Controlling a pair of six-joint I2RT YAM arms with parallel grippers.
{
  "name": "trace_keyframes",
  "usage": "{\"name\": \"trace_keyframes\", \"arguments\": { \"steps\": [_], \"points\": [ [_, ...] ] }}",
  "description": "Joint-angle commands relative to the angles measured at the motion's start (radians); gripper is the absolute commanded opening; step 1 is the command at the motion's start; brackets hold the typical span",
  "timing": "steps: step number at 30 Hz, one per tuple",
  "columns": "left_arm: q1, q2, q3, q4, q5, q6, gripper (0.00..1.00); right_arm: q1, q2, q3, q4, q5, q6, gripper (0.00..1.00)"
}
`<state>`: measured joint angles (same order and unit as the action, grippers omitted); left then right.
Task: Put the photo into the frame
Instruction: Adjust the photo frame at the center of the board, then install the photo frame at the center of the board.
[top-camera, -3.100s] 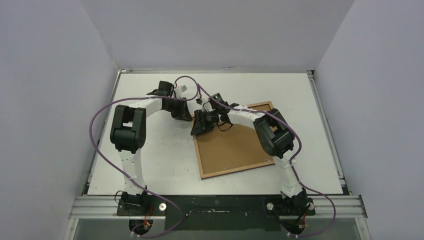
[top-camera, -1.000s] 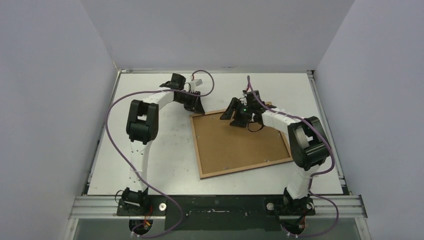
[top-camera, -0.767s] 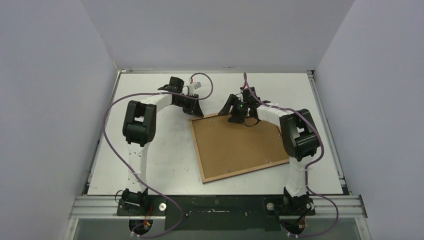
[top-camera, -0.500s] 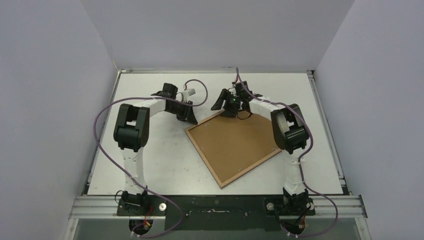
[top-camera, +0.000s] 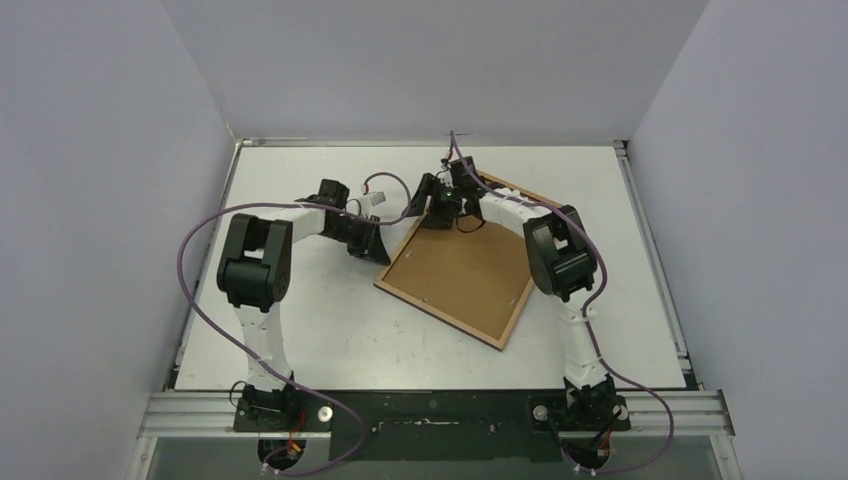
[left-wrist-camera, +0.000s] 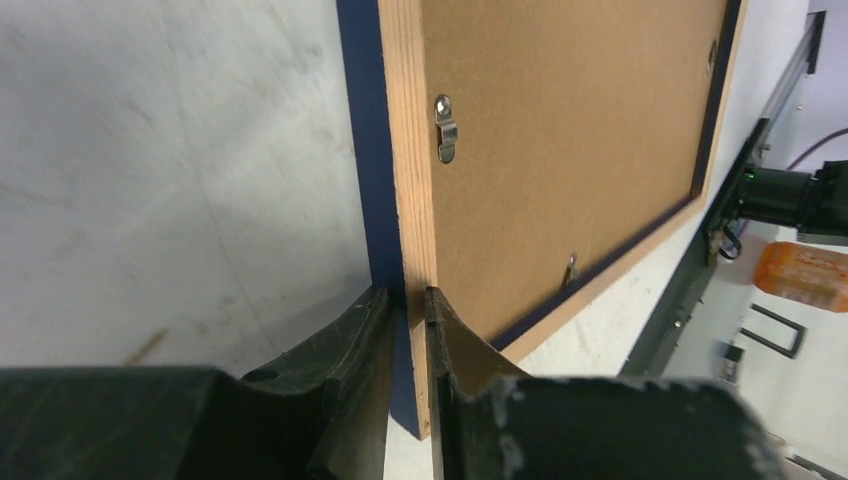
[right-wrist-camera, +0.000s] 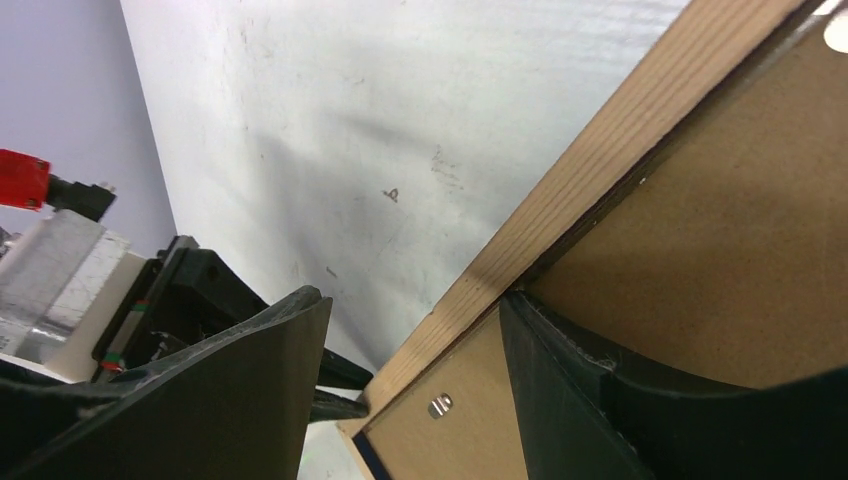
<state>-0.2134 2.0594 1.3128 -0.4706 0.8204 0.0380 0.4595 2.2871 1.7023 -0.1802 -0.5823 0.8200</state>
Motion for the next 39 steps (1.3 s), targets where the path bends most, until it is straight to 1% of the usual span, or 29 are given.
{"name": "trace_keyframes", "arguments": {
  "steps": [1, 7, 13, 19, 25, 29, 36, 39],
  "points": [
    [-0.003, -0.068, -0.074, 0.029, 0.064, -0.076, 0.17, 0.015, -0.065, -0.03, 0.044, -0.011, 0.015, 0.64],
    [-0.004, -0.093, -0.119, 0.156, 0.049, -0.182, 0.19, -0.002, -0.249, -0.383, 0.235, 0.028, 0.216, 0.64],
    [-0.016, -0.104, -0.14, 0.222, 0.031, -0.229, 0.2, 0.024, -0.297, -0.53, 0.308, -0.031, 0.302, 0.64],
    [-0.025, -0.096, -0.151, 0.237, 0.025, -0.241, 0.2, 0.068, -0.287, -0.546, 0.355, -0.047, 0.361, 0.64],
    [-0.029, -0.093, -0.152, 0.236, 0.024, -0.239, 0.19, 0.092, -0.266, -0.525, 0.352, -0.034, 0.381, 0.63],
    [-0.031, -0.091, -0.153, 0.237, 0.025, -0.24, 0.18, 0.1, -0.255, -0.512, 0.327, -0.021, 0.37, 0.62],
    [-0.032, -0.09, -0.16, 0.243, 0.029, -0.242, 0.18, 0.084, -0.277, -0.521, 0.302, 0.051, 0.341, 0.61],
    [-0.032, -0.09, -0.153, 0.233, 0.03, -0.237, 0.18, 0.085, -0.267, -0.501, 0.297, 0.052, 0.338, 0.61]
  ]
}}
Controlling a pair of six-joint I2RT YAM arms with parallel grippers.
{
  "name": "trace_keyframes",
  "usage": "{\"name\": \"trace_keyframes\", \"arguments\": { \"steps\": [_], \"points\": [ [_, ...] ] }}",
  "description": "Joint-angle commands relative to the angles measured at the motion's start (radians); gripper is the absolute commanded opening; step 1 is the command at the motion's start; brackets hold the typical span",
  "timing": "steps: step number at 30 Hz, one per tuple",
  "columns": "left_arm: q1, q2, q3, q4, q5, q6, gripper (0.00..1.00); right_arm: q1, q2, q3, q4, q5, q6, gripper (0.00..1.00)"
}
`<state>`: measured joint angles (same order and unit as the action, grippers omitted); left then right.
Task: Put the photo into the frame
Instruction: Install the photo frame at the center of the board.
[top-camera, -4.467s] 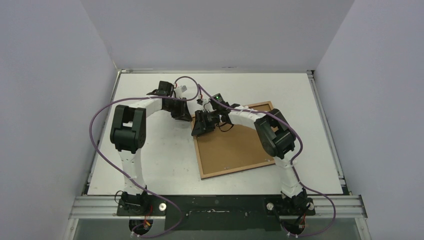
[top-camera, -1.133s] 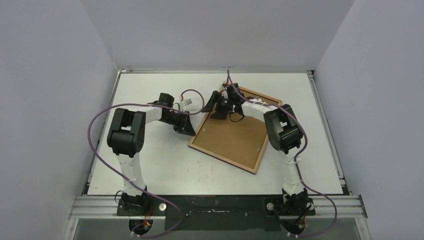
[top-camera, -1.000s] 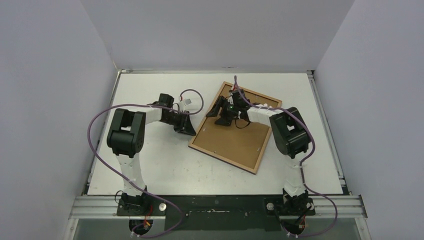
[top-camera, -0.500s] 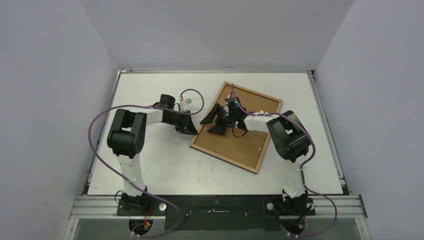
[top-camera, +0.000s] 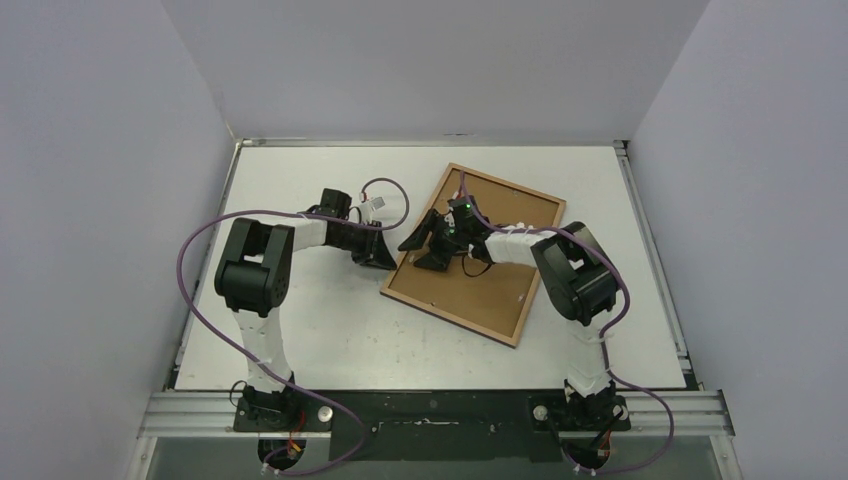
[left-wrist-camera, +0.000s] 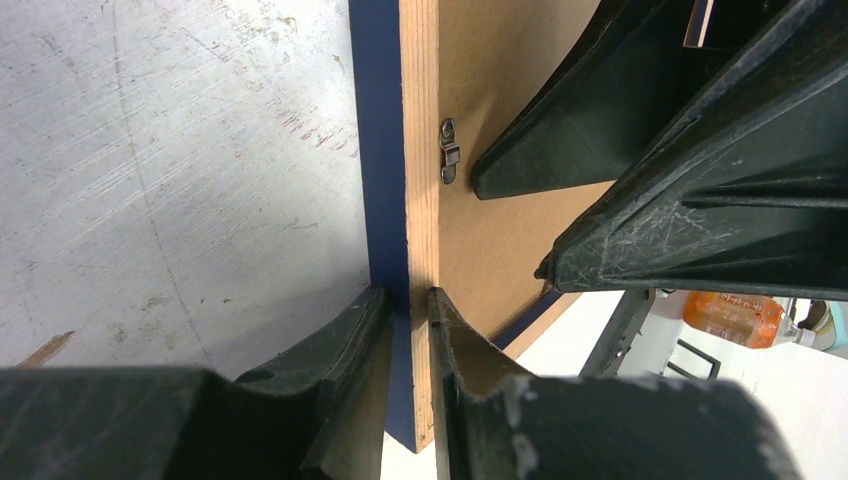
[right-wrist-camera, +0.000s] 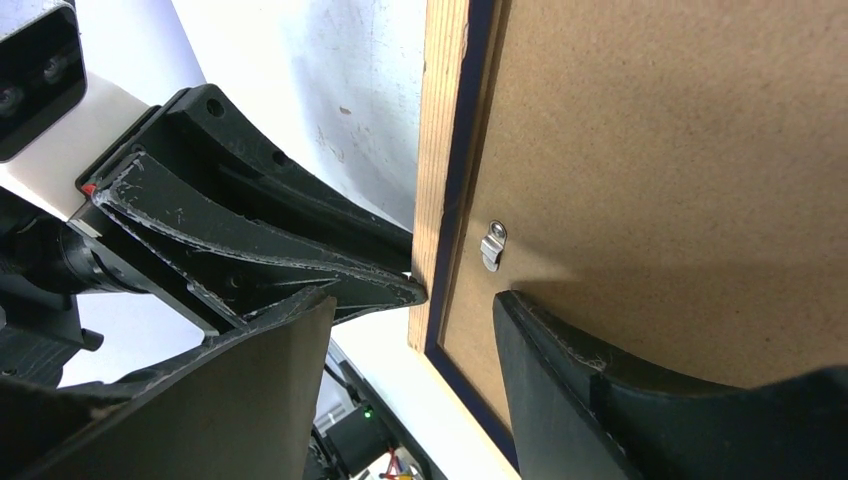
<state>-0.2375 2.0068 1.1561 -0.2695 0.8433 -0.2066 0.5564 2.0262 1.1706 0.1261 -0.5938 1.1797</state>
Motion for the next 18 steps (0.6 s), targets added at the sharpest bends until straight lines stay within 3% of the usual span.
{"name": "trace_keyframes", "arguments": {
  "steps": [1, 18],
  "points": [
    [-0.008, -0.038, 0.005, 0.03, 0.007, 0.009, 0.18, -0.009, -0.001, 0.038, -0.014, 0.062, -0.024, 0.61],
    [-0.014, -0.041, 0.009, 0.029, 0.013, 0.001, 0.17, 0.012, 0.03, 0.038, 0.052, 0.048, 0.029, 0.59]
  ]
}}
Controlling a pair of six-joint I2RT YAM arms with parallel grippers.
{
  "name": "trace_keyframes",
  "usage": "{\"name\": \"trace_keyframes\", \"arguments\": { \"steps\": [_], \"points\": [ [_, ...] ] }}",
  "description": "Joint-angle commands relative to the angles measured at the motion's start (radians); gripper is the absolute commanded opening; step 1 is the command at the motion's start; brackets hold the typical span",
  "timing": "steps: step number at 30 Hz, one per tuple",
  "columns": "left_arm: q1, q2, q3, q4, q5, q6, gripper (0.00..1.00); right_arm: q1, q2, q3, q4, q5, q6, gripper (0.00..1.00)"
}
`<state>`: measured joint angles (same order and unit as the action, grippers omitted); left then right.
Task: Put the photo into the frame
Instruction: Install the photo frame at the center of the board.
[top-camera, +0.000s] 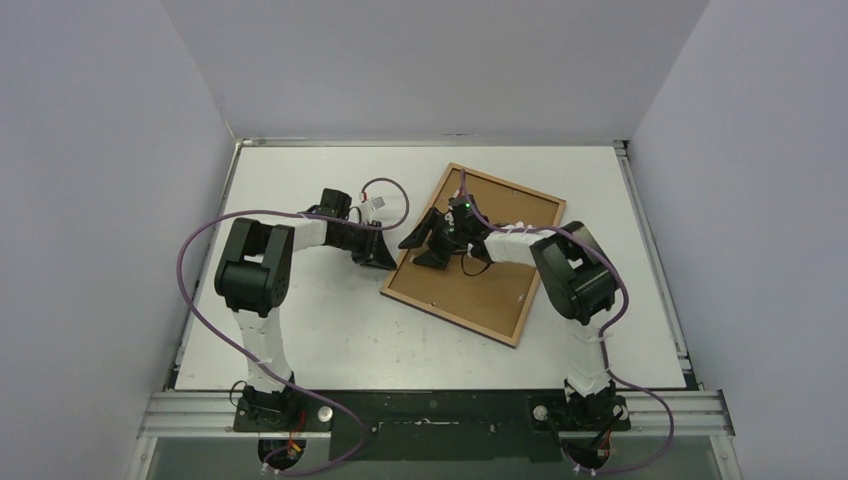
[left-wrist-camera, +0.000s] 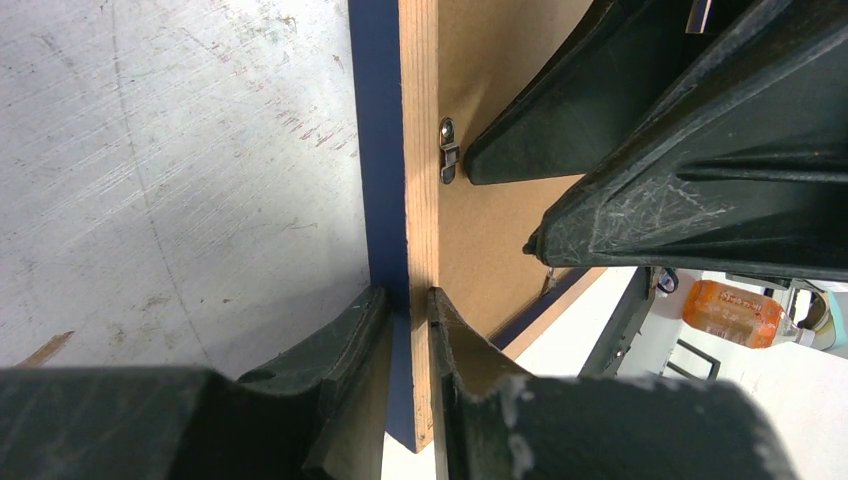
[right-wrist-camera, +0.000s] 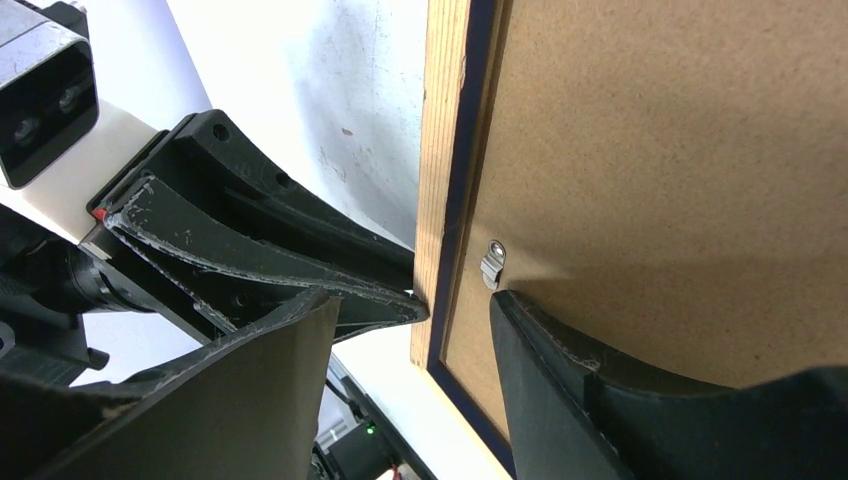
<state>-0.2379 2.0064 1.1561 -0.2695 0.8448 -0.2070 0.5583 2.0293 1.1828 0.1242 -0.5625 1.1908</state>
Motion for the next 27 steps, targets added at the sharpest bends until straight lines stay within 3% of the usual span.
{"name": "trace_keyframes", "arguments": {
  "steps": [1, 27],
  "points": [
    [-0.014, -0.041, 0.008, 0.03, 0.011, 0.001, 0.17, 0.01, 0.03, 0.026, 0.058, 0.015, 0.02, 0.59],
    [-0.025, -0.051, -0.001, 0.041, 0.004, -0.015, 0.17, 0.023, -0.017, -0.037, 0.07, 0.027, 0.038, 0.57]
  ]
}}
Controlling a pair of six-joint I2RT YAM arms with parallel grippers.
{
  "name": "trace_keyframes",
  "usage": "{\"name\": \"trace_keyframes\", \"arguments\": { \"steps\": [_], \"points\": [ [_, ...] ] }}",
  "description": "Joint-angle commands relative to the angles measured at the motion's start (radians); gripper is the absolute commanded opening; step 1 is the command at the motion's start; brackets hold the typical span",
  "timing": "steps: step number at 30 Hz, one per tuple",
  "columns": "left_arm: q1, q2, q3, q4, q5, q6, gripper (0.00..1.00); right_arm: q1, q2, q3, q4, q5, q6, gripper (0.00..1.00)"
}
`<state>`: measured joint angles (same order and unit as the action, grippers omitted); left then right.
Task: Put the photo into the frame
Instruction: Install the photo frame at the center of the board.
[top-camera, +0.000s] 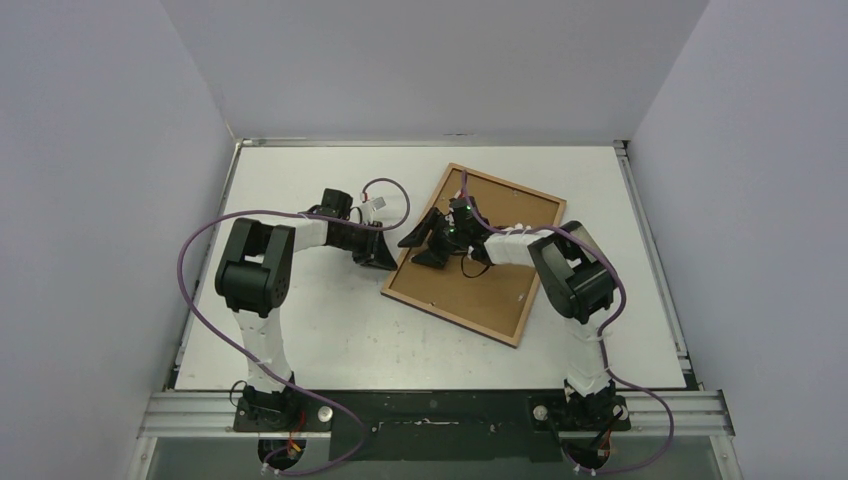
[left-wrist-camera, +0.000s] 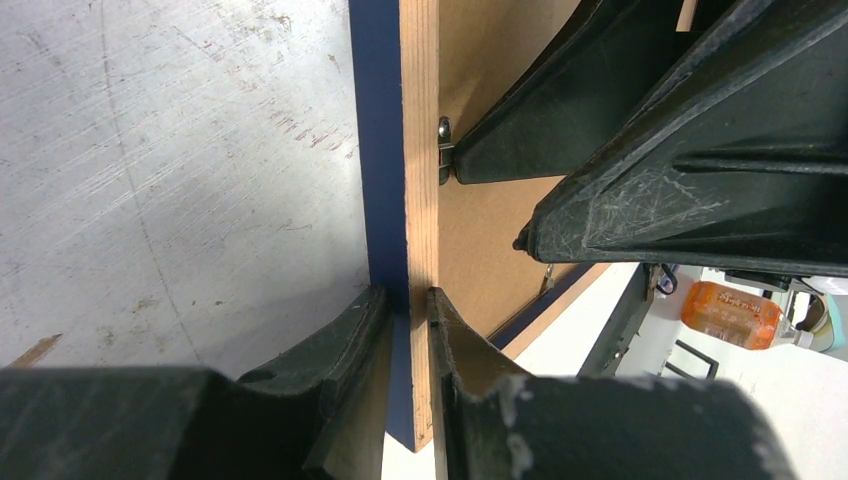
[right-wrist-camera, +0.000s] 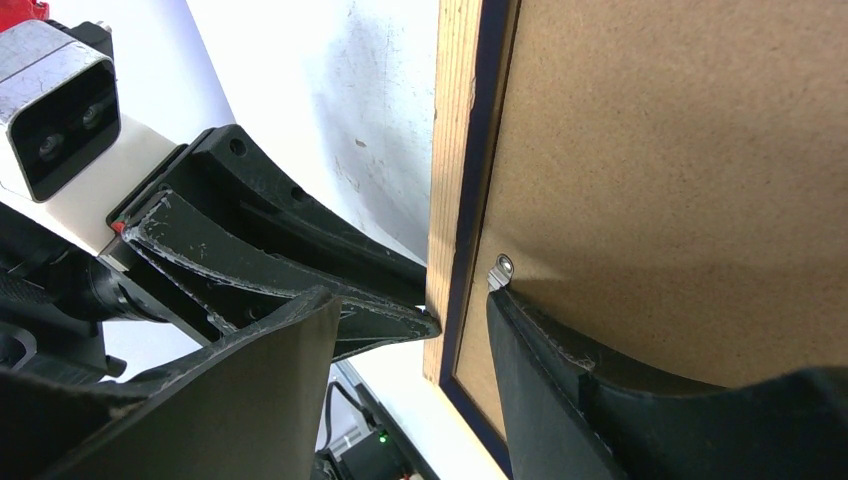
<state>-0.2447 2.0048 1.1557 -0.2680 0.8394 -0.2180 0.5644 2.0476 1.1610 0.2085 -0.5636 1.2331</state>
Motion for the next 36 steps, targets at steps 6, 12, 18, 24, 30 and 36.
{"name": "trace_keyframes", "arguments": {
  "steps": [6, 12, 18, 24, 30, 36],
  "points": [
    [-0.023, -0.047, -0.004, 0.046, 0.011, -0.012, 0.17, 0.031, -0.027, -0.004, -0.023, 0.022, 0.001, 0.57],
    [-0.023, -0.049, -0.001, 0.044, 0.01, -0.012, 0.17, 0.041, -0.059, -0.041, -0.032, 0.035, 0.0, 0.57],
    [-0.025, -0.053, 0.0, 0.039, 0.009, -0.012, 0.17, 0.039, -0.065, -0.038, -0.059, 0.061, -0.028, 0.57],
    [-0.024, -0.054, -0.008, 0.043, 0.009, -0.015, 0.17, 0.026, -0.06, -0.026, -0.071, 0.076, -0.048, 0.57],
    [-0.023, -0.051, -0.006, 0.044, 0.01, -0.016, 0.17, 0.023, -0.107, -0.006, -0.15, 0.126, -0.111, 0.57],
    [-0.023, -0.047, -0.006, 0.046, 0.01, -0.02, 0.17, 0.021, -0.081, 0.021, -0.158, 0.128, -0.132, 0.57]
  ]
}}
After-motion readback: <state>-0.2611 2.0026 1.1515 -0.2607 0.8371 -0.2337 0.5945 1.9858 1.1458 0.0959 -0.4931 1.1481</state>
